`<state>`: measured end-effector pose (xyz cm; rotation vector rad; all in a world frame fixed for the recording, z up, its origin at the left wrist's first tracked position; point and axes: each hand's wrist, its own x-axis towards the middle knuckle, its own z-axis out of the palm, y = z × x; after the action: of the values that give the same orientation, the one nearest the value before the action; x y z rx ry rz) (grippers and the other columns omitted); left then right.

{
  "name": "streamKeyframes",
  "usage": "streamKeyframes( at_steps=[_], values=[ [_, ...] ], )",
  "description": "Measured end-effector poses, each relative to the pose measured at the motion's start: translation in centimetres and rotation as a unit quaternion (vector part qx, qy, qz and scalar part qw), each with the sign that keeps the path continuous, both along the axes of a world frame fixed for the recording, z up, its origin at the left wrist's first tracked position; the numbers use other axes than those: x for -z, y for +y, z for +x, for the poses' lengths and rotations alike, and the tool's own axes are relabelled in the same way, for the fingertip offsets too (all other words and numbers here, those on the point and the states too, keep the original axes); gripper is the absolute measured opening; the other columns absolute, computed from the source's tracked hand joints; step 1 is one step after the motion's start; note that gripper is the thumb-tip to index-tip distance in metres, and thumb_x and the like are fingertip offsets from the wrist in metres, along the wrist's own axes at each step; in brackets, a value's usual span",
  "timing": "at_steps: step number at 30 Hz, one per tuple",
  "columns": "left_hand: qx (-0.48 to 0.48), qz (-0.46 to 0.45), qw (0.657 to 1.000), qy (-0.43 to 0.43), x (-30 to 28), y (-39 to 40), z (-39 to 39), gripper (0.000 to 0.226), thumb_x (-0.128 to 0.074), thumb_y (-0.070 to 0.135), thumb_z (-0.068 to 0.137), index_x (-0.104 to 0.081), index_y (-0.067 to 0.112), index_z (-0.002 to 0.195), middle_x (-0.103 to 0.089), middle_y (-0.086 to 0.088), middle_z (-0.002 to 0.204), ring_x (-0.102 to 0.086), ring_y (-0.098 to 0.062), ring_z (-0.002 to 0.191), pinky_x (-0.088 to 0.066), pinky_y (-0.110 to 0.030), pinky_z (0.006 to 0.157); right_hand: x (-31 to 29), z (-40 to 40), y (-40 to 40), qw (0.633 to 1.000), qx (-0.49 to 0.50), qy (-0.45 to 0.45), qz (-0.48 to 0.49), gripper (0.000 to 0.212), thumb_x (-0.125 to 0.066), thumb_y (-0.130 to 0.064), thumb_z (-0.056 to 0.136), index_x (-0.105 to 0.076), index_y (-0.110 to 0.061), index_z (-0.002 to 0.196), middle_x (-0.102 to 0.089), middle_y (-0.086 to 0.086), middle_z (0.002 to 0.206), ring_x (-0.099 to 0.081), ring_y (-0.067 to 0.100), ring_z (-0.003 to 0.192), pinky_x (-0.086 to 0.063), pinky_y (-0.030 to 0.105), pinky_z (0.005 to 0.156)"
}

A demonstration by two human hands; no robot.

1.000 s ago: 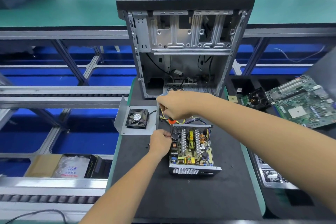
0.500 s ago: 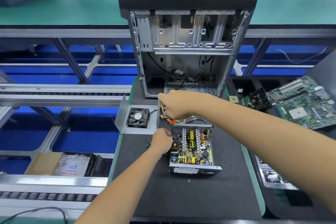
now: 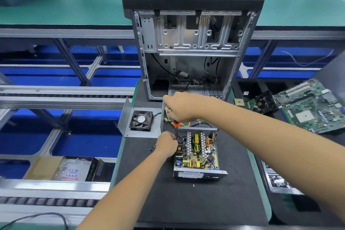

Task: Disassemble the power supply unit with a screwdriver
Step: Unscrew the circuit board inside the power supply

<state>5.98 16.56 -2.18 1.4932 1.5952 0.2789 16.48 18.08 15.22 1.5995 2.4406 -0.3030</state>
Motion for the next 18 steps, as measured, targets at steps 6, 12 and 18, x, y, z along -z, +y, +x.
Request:
streamKeyframes(
  at_steps=[6,12,18],
  values=[
    [0.007,0.002,1.0,0.005,-0.15,0.01,0.02,0.014,-0.045,0.001,0.088,-0.053,0.008,0.097,-0.057,-0.015,0.113,-0.051,-0.026,0.092,-0.045,-0.033,0.08,-0.66,0.16,0.14,0.993,0.011,0.073,-0.092,0.022,-0.057,-0.005,0.076,-0.054,-0.014,0.095,-0.061,0.001,0.099,-0.055,0.023,0.088,-0.046,0.031,0.064],
    [0.006,-0.009,1.0,0.01,-0.37,0.09,0.03,0.015,-0.045,0.002,0.089,-0.053,0.01,0.099,-0.056,-0.013,0.115,-0.05,-0.023,0.09,-0.044,-0.03,0.077,-0.24,-0.05,-0.13,0.998,-0.002,-0.064,0.027,0.044,-0.028,-0.038,0.104,-0.057,-0.006,0.099,-0.058,0.012,0.091,-0.047,0.023,0.068,-0.035,0.032,0.054],
    [0.013,0.0,1.0,0.019,-0.66,0.01,0.06,0.013,-0.046,0.003,0.089,-0.053,0.01,0.097,-0.057,-0.013,0.112,-0.051,-0.025,0.091,-0.045,-0.031,0.078,-0.78,0.12,-0.09,0.999,-0.003,0.043,-0.026,0.02,-0.056,-0.008,0.08,-0.05,-0.012,0.099,-0.05,-0.001,0.08,-0.048,0.021,0.076,-0.031,0.028,0.05]
  ],
)
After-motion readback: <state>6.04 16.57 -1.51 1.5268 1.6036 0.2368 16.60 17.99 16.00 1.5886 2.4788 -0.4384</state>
